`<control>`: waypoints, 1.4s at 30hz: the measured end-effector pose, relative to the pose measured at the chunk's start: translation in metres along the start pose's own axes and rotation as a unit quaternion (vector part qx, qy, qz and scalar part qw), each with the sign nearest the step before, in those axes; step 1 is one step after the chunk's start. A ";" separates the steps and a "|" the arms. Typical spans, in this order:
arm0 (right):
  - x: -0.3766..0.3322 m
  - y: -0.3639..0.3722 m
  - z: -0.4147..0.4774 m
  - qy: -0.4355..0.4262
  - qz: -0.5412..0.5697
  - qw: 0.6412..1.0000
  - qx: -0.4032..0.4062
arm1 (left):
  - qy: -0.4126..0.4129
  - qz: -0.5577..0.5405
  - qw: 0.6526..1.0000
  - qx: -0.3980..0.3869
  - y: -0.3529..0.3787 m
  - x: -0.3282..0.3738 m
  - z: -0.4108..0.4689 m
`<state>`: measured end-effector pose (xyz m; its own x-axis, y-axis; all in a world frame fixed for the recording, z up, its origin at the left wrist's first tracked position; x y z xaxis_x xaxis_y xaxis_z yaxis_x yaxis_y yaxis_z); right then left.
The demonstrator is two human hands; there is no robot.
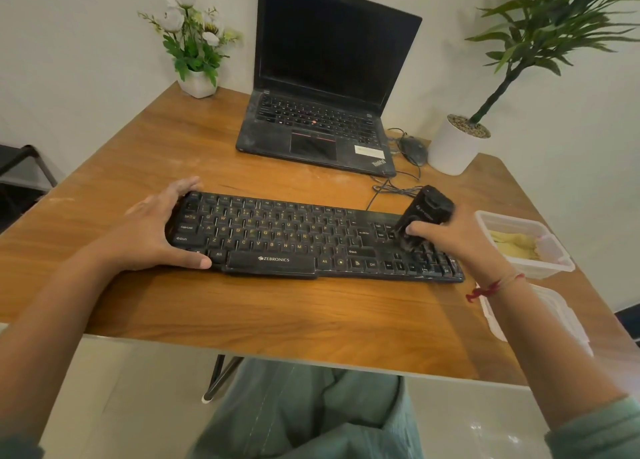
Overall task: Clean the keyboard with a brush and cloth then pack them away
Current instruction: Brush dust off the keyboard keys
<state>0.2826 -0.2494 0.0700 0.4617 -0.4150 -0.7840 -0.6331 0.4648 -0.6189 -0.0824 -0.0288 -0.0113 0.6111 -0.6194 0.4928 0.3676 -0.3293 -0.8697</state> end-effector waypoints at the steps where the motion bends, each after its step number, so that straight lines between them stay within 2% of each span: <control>1: 0.003 0.001 -0.003 0.022 0.019 0.998 -0.053 | 0.000 -0.001 1.000 -0.001 0.000 -0.001 0.001; 2: 0.007 0.000 -0.004 0.038 0.022 0.995 -0.088 | 0.001 -0.004 1.000 0.000 0.000 -0.002 0.001; 3: 0.011 -0.002 -0.003 0.040 0.015 0.995 -0.087 | 0.002 -0.007 1.000 0.001 -0.001 -0.003 0.002; 6: 0.016 -0.016 0.003 0.001 -0.012 0.999 0.041 | 0.011 -0.021 1.000 0.004 0.000 -0.003 0.003; 7: 0.018 -0.016 0.004 0.000 -0.006 0.999 0.039 | 0.013 -0.022 1.000 0.004 0.001 -0.003 0.002; 10: 0.012 0.000 -0.003 0.039 0.030 0.995 -0.085 | 0.010 -0.019 1.000 0.004 0.001 -0.004 0.002; 11: 0.010 0.002 -0.002 0.036 0.028 0.996 -0.078 | 0.010 -0.016 1.000 0.007 0.001 -0.004 0.003; 14: 0.007 -0.005 0.004 -0.001 0.010 0.997 0.077 | 0.010 -0.010 1.000 0.011 0.001 -0.004 0.003; 15: 0.007 -0.004 0.006 0.004 0.018 0.997 0.069 | 0.008 -0.009 1.000 0.009 0.002 -0.004 0.003; 18: 0.008 0.011 0.006 0.056 0.063 0.992 -0.091 | 0.005 -0.007 1.000 0.003 0.002 -0.006 0.002; 19: 0.008 0.011 0.007 0.058 0.061 0.993 -0.088 | 0.005 -0.006 1.000 0.004 0.002 -0.006 0.002; 22: 0.005 -0.003 0.019 0.006 0.012 0.997 0.077 | 0.002 -0.002 1.000 0.005 0.001 -0.004 0.002; 24: 0.004 -0.005 0.024 -0.010 -0.031 0.992 0.122 | 0.003 -0.003 1.000 0.003 0.001 -0.004 0.002; 27: -0.001 0.011 0.029 -0.036 -0.090 0.995 0.028 | 0.006 -0.008 1.000 0.005 0.001 -0.004 0.002; 29: -0.005 0.011 0.032 -0.031 -0.077 0.997 -0.006 | 0.004 -0.006 1.000 0.007 0.001 -0.003 0.002; 31: -0.006 0.003 0.036 -0.007 -0.034 0.999 0.031 | 0.005 -0.003 1.000 0.006 0.001 -0.002 0.002; 33: -0.006 0.000 0.040 -0.004 -0.077 0.994 0.080 | 0.003 0.000 1.000 0.007 0.002 -0.002 0.002; 35: -0.013 0.013 0.039 -0.023 -0.108 0.993 0.046 | 0.003 0.005 1.000 0.012 0.001 -0.002 0.001; 39: -0.027 0.037 0.031 -0.029 0.060 0.991 -0.118 | 0.003 0.008 1.000 0.014 0.001 0.002 0.001; 41: -0.023 0.029 0.034 -0.025 0.057 0.990 -0.131 | 0.002 0.006 1.000 0.011 0.001 0.002 0.001; 42: -0.018 0.022 0.038 -0.021 0.031 0.993 -0.109 | 0.003 0.005 1.000 0.012 0.001 0.001 0.001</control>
<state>0.2841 -0.2020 0.0692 0.4400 -0.3550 -0.8249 -0.7785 0.3070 -0.5474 -0.0806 -0.0293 -0.0115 0.6104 -0.6268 0.4843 0.3780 -0.3068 -0.8735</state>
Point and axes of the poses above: each hand's wrist, its own z-axis towards the middle knuckle, its own y-axis out of the palm, x = y × z, the point moved 2 cm from there along z, towards the middle knuckle, and after that the axes turned 11 degrees about z, right-handed, at the moved point
